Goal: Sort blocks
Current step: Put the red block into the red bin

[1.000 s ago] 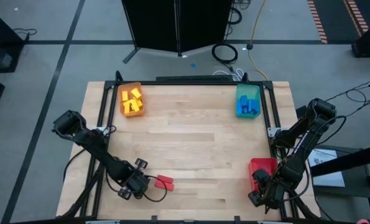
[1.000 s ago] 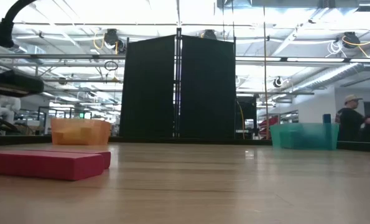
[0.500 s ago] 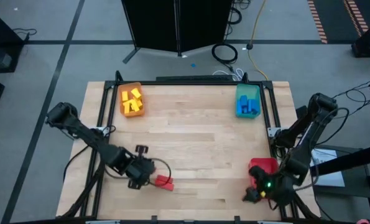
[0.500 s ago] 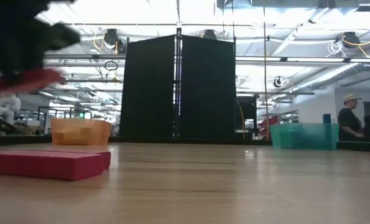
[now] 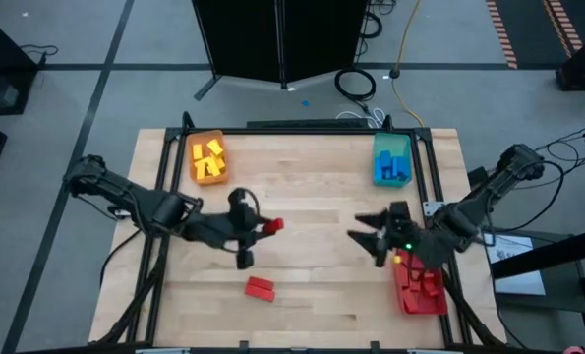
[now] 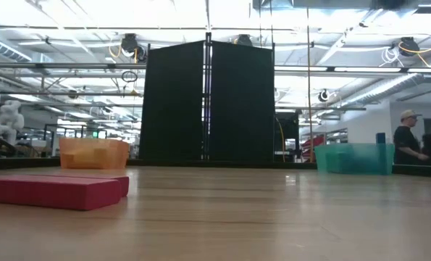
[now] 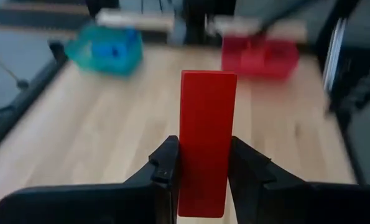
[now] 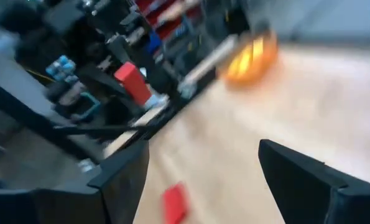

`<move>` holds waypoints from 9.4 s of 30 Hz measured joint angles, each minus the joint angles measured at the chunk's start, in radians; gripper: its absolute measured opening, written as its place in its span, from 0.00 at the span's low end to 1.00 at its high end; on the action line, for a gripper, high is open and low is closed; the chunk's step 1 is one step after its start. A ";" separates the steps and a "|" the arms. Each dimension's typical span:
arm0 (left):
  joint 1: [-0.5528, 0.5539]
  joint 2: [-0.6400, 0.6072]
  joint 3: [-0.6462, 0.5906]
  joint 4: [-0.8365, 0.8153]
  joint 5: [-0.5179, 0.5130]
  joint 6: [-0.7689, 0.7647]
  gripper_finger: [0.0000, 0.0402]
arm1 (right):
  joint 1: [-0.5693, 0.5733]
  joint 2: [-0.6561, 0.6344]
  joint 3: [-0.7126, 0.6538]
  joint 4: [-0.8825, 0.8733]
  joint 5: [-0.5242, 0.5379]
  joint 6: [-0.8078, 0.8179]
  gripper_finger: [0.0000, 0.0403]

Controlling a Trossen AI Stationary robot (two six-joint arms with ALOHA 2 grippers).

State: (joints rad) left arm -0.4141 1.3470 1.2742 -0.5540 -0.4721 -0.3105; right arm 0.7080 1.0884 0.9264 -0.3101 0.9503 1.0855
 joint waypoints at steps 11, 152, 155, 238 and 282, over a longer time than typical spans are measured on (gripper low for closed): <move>0.068 -0.001 0.025 0.432 0.007 0.117 0.21 | -0.205 0.073 0.000 0.889 -0.049 -1.231 0.72; 0.021 -0.065 0.025 -0.100 0.074 -0.156 0.61 | 0.236 0.102 -0.150 -0.794 -0.950 0.964 0.23; 0.021 -0.065 0.025 -0.099 0.074 -0.156 0.61 | 0.236 0.102 -0.150 -0.773 -0.950 0.964 0.40; -0.155 0.570 0.024 -0.163 0.358 -0.155 0.61 | 0.100 0.047 0.312 -0.450 -0.380 0.034 0.58; -0.195 0.569 -0.042 -0.261 0.204 -0.540 0.61 | 0.100 0.047 0.312 -0.450 -0.375 -0.039 0.58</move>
State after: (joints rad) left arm -0.6092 1.9163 1.2324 -0.8154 -0.2682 -0.8505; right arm 0.8078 1.1358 1.2381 -0.7605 0.5751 1.0469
